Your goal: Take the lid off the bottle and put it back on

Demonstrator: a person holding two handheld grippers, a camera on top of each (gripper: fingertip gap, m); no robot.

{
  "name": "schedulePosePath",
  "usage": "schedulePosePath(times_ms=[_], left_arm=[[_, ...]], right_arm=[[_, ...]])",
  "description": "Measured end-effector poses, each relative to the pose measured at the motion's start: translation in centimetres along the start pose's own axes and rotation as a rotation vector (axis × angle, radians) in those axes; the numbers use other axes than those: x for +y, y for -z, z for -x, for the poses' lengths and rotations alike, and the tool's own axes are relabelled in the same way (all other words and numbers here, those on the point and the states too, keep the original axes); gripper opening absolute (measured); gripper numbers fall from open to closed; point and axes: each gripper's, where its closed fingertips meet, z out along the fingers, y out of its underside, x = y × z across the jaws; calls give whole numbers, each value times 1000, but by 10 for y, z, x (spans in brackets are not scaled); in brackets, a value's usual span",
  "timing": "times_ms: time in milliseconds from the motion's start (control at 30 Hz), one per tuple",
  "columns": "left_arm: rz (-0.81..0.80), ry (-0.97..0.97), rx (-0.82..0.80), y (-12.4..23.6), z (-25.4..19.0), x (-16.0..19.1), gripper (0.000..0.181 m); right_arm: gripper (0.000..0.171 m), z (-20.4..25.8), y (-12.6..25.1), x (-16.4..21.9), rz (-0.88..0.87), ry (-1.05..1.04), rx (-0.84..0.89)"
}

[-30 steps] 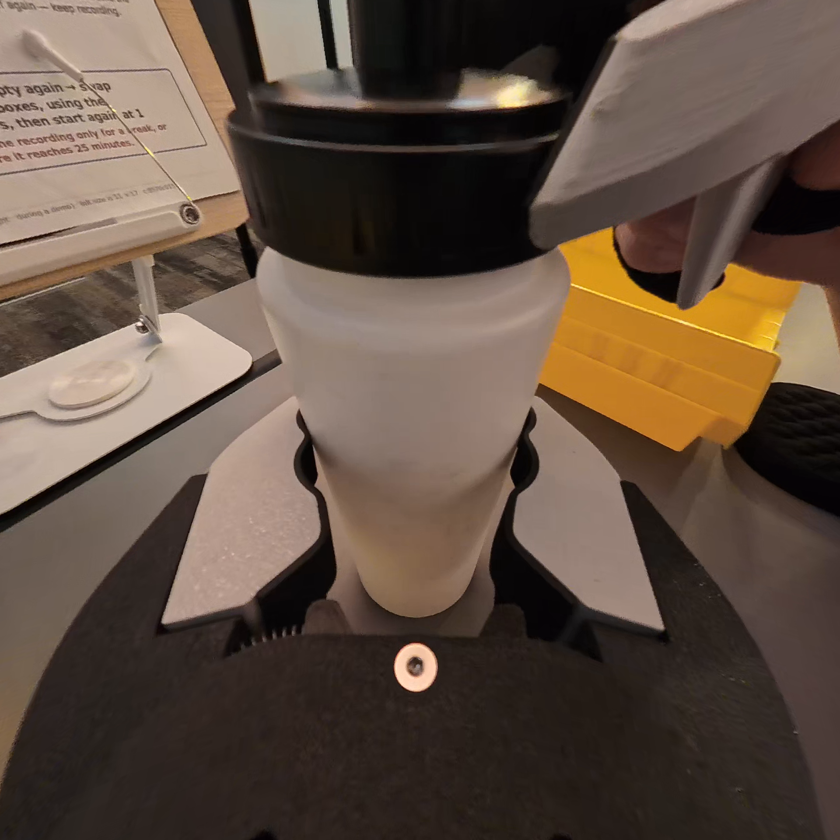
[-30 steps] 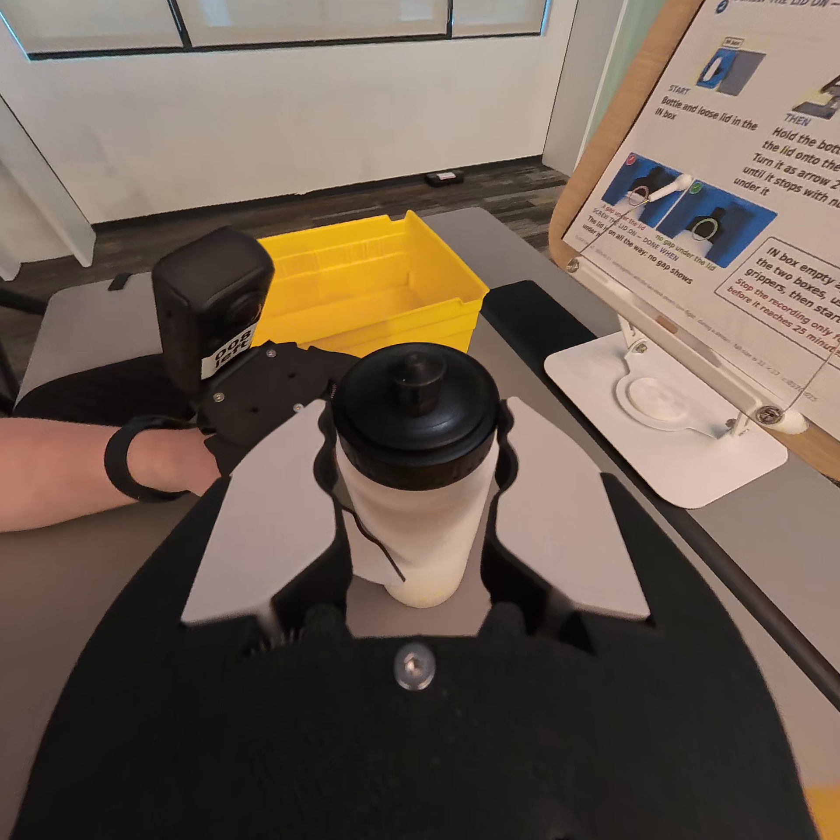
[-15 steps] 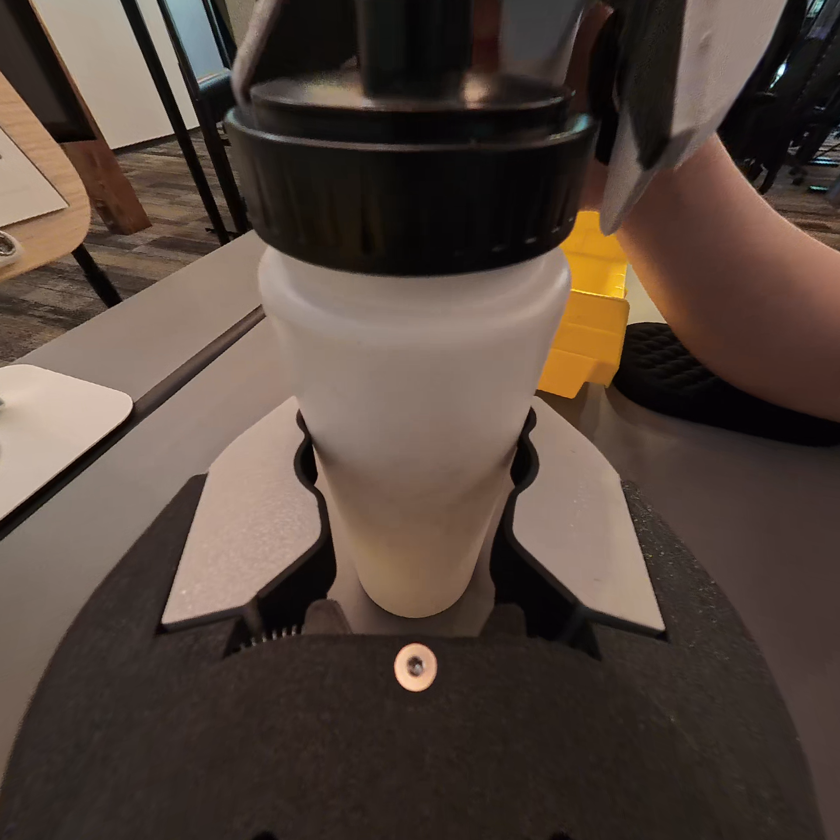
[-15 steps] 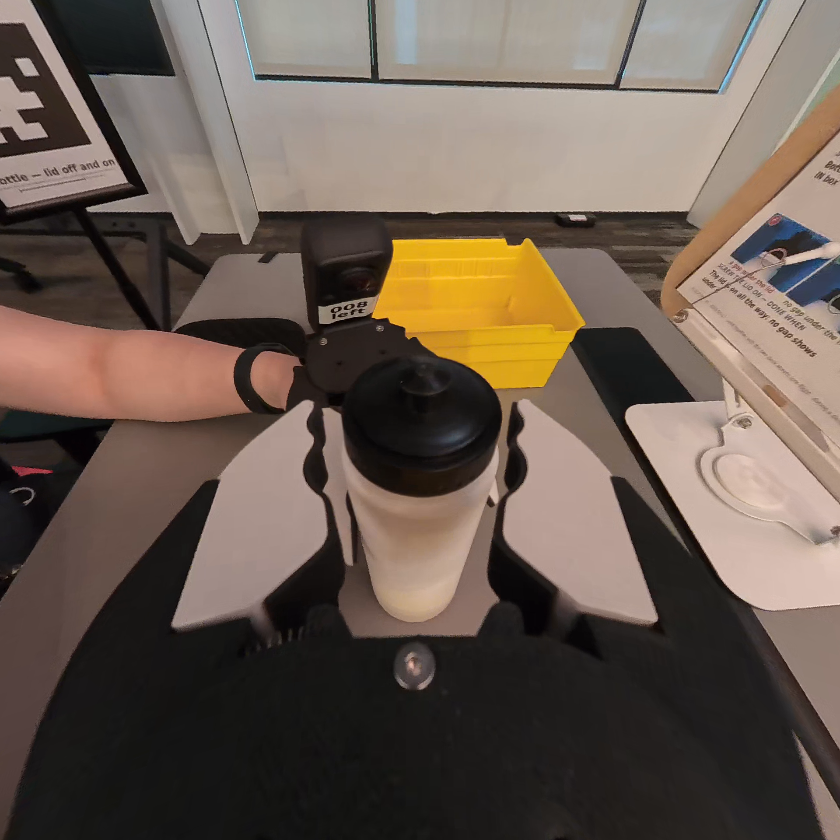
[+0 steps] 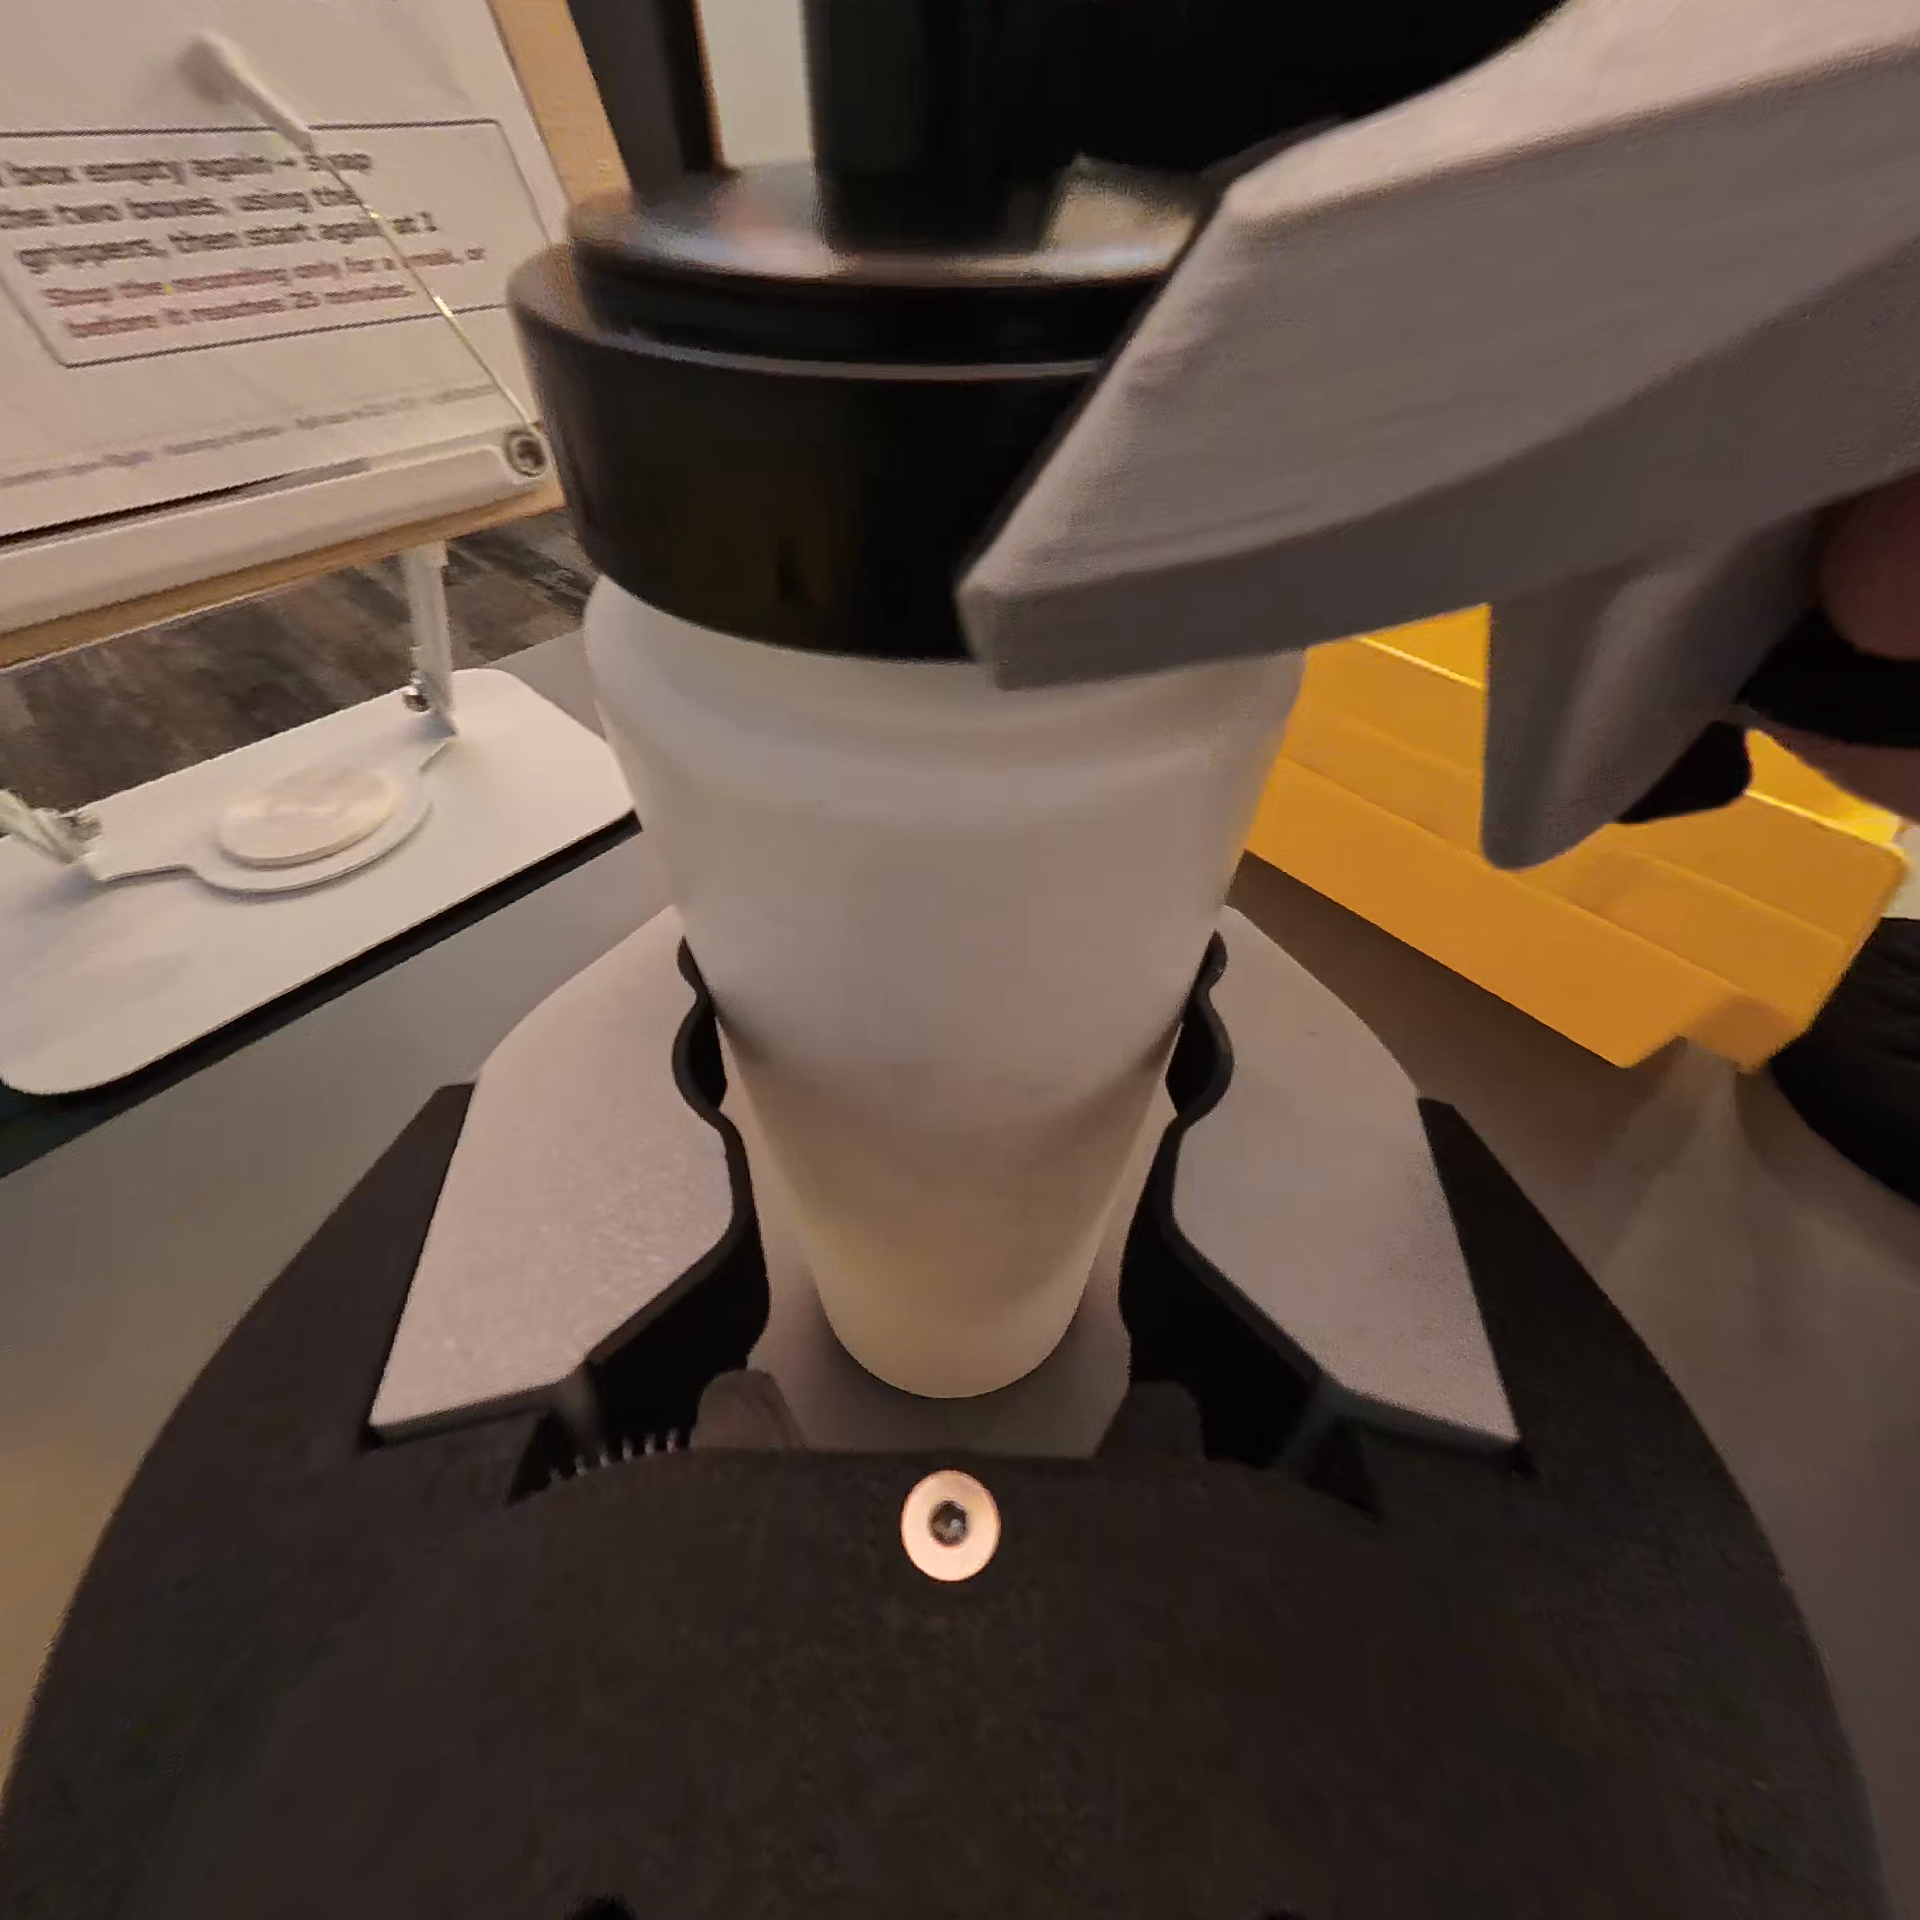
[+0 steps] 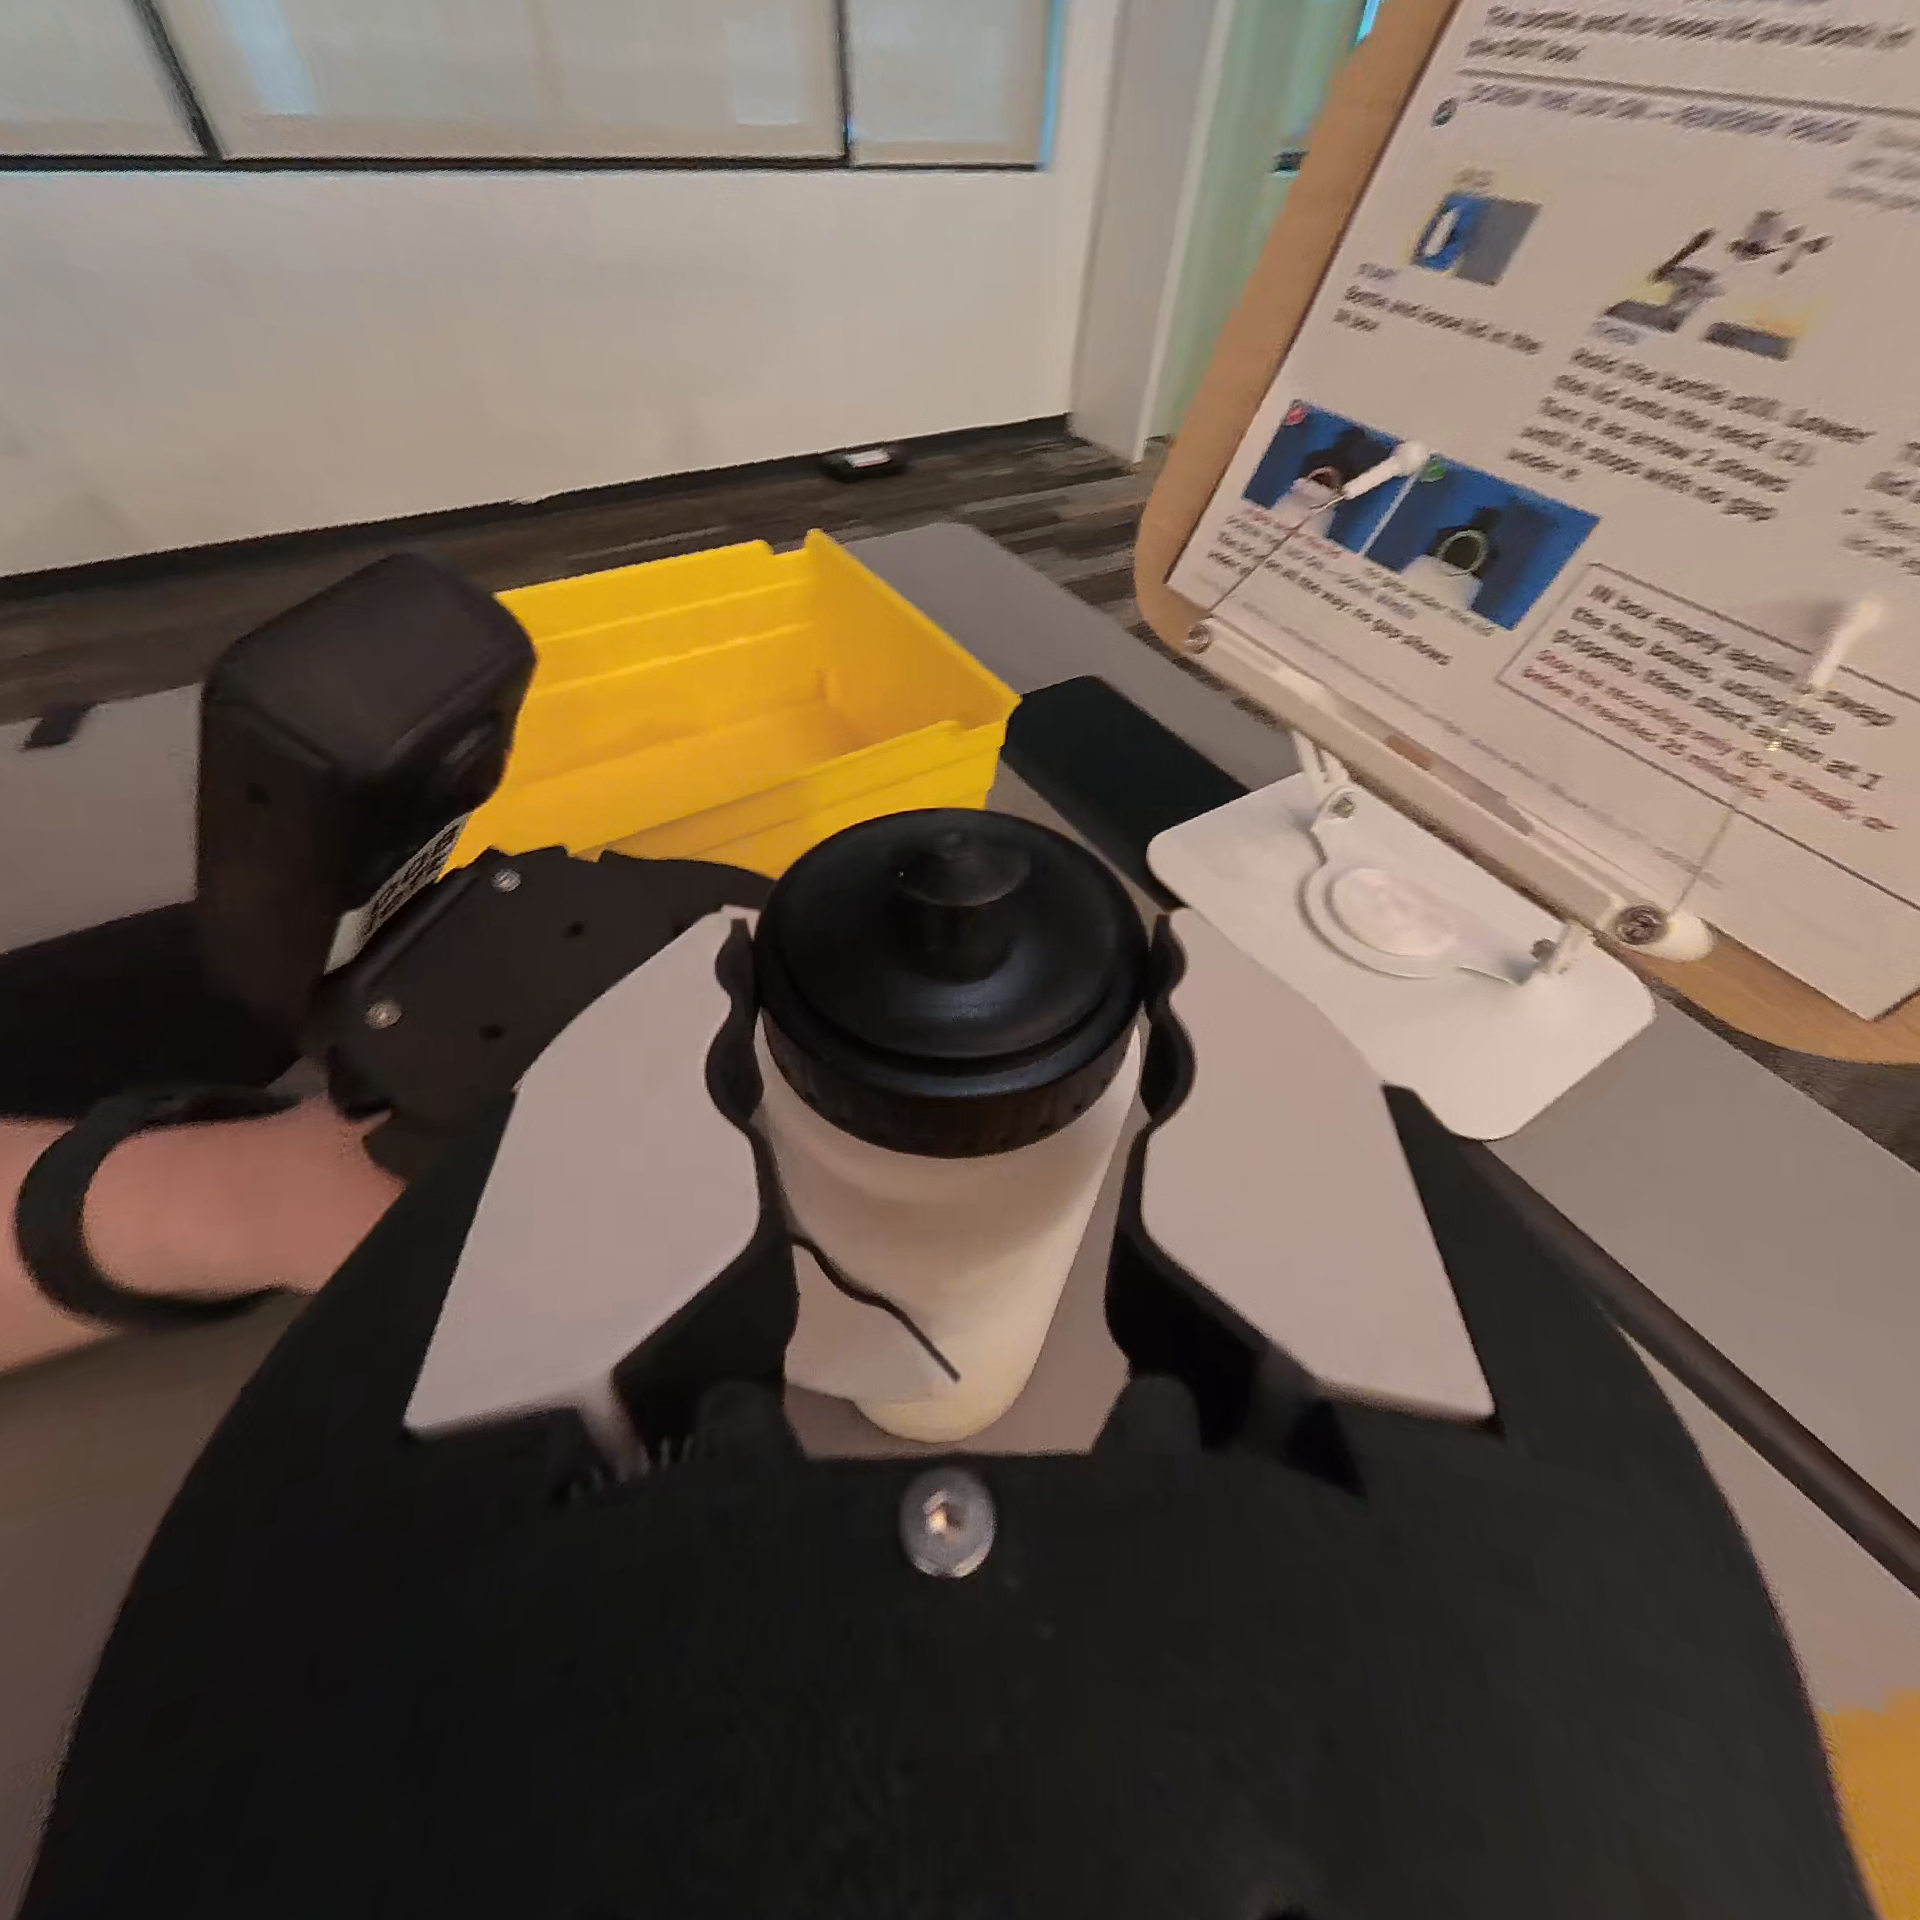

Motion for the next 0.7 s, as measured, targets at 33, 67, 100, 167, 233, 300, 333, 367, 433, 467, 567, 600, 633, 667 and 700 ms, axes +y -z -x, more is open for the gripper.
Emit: schedulePosePath(times_ms=[33,67,100,167,233,300,333,367,433,467,567,600,633,667,700], left_arm=[[1,0,-4,0,1,0,85],[4,-3,6,1,0,0,85],[5,-7,25,1,-1,0,85],[2,-13,70,1,-2,0,85],[-1,-22,110,2,-4,0,85],[-11,-36,171,3,-10,1,85],[-15,-46,211,4,-14,1,85],[-17,-56,249,5,-19,1,85],[-13,-73,310,7,-27,2,85],[-11,-80,334,8,-30,2,86],[-8,-86,357,9,-35,3,86],[-10,-78,349,9,-33,2,86],[-9,-68,339,9,-31,2,86],[-7,-57,319,8,-28,2,86],[-2,-47,282,6,-25,1,86]], right_arm=[[73,0,-1,-1,-8,2,17],[73,1,-1,-1,-3,11,14],[73,1,1,0,15,30,-12],[76,2,11,-6,2,27,-91],[76,-5,28,-22,-86,7,-152],[75,-6,42,-28,-146,10,-237],[74,-5,44,-27,-147,12,-276],[74,-4,45,-22,-131,15,-307],[75,1,40,-10,-82,37,-358],[75,6,38,-5,-59,53,-393],[75,15,29,12,29,98,-417],[69,18,27,11,24,95,-424],[69,18,25,10,24,85,-410],[69,17,24,10,30,72,-391],[69,15,21,9,35,59,-361]])
